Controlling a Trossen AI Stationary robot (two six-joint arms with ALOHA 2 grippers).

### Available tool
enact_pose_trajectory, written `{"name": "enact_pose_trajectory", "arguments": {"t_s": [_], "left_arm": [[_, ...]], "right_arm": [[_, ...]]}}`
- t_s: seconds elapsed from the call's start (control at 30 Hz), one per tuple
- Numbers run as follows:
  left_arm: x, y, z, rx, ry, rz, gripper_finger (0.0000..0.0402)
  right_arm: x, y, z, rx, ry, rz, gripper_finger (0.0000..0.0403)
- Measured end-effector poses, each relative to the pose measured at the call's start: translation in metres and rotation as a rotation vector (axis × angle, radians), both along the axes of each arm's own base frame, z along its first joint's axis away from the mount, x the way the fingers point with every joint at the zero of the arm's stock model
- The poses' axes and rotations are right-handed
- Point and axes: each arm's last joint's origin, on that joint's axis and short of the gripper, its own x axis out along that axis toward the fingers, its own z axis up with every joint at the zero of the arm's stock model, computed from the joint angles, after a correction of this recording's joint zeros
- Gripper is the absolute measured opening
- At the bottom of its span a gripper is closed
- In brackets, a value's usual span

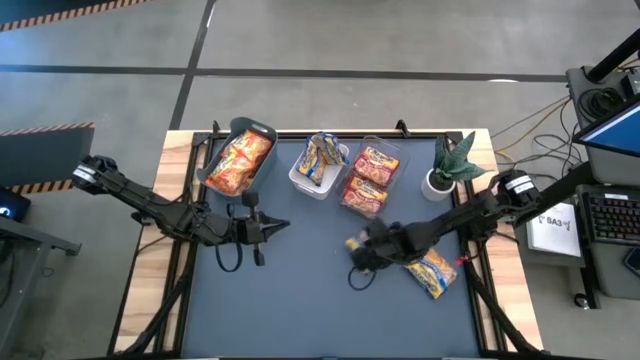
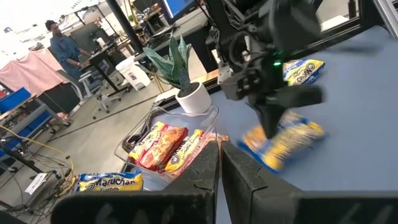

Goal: Sort Maruchan noodles
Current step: Put the blue noodle pack into the white bin

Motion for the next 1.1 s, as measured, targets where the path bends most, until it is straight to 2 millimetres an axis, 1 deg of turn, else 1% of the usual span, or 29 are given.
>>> {"name": "enact_pose_trajectory", "arguments": {"t_s": [0.1, 0.17, 0.27, 0.4, 0.6, 0.7, 0.8, 0.93, 1.0, 1.1], "left_arm": [[0.000, 0.000, 0.000, -0.001, -0.001, 0.000, 0.0000], [0.000, 0.000, 0.000, -0.001, -0.001, 0.000, 0.0000], [0.000, 0.000, 0.000, -0.005, -0.003, -0.001, 0.0000], [0.001, 0.000, 0.000, -0.012, -0.005, -0.006, 0.0000], [0.008, -0.004, -0.003, -0.038, -0.021, -0.013, 0.0000], [0.014, -0.007, -0.011, -0.078, -0.013, -0.003, 0.0000], [0.021, -0.010, -0.022, -0.166, 0.010, 0.020, 0.0000], [0.033, -0.016, -0.044, -0.251, 0.058, 0.053, 0.0000], [0.039, -0.019, -0.055, -0.280, 0.079, 0.050, 0.0000], [0.048, -0.025, -0.070, -0.316, 0.118, -0.017, 0.0000]], "right_arm": [[0.021, 0.007, 0.012, 0.002, -0.215, 0.121, 0.0009], [0.028, 0.008, 0.025, -0.023, -0.296, 0.178, 0.0009], [0.031, 0.008, 0.043, -0.053, -0.306, 0.225, 0.0009], [0.025, 0.008, 0.055, -0.043, -0.238, 0.261, 0.0009], [0.014, 0.009, 0.046, 0.104, -0.107, 0.285, 0.0009], [0.008, 0.013, 0.038, 0.189, -0.054, 0.262, 0.0009], [0.003, 0.022, 0.037, 0.298, -0.028, 0.256, 0.0009], [-0.003, 0.034, 0.037, 0.372, -0.011, 0.231, 0.0009], [-0.004, 0.038, 0.037, 0.374, -0.015, 0.223, 0.0009], [-0.005, 0.040, 0.037, 0.296, -0.046, 0.199, 0.0009]]}}
